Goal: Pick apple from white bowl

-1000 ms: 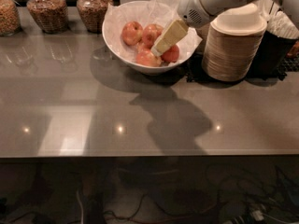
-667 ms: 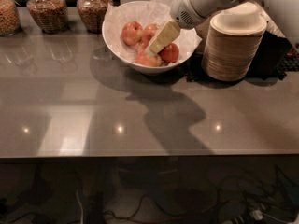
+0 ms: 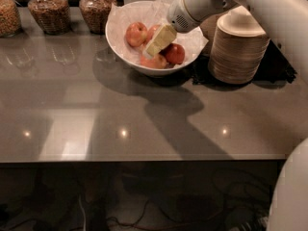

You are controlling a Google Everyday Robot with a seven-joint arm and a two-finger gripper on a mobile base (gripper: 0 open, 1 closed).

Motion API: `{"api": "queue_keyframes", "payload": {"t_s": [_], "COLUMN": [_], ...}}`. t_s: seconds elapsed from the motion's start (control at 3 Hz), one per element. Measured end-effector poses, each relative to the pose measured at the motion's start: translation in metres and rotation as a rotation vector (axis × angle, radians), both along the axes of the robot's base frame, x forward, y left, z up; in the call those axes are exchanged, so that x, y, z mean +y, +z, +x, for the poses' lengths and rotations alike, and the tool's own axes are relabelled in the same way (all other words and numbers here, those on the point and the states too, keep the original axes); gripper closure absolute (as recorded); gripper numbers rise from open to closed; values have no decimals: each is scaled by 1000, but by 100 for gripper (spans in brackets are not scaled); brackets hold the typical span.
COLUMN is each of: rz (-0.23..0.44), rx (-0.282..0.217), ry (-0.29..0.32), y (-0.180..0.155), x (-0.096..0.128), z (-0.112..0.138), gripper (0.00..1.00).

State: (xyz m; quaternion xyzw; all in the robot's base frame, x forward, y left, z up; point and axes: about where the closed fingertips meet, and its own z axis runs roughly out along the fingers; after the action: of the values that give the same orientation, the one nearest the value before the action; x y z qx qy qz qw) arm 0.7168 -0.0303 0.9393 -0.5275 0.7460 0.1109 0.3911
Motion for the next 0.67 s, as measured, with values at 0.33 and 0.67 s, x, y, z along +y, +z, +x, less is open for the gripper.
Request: {"api": "queue_keyframes", "payload": {"t_s": [0.33, 0.67], "rz": [-5, -11], "rx": [25, 47], "ry": [-17, -31], "y": [-12, -23], "x": [0, -1], "z": [13, 22], "gripper": [1, 20]}}
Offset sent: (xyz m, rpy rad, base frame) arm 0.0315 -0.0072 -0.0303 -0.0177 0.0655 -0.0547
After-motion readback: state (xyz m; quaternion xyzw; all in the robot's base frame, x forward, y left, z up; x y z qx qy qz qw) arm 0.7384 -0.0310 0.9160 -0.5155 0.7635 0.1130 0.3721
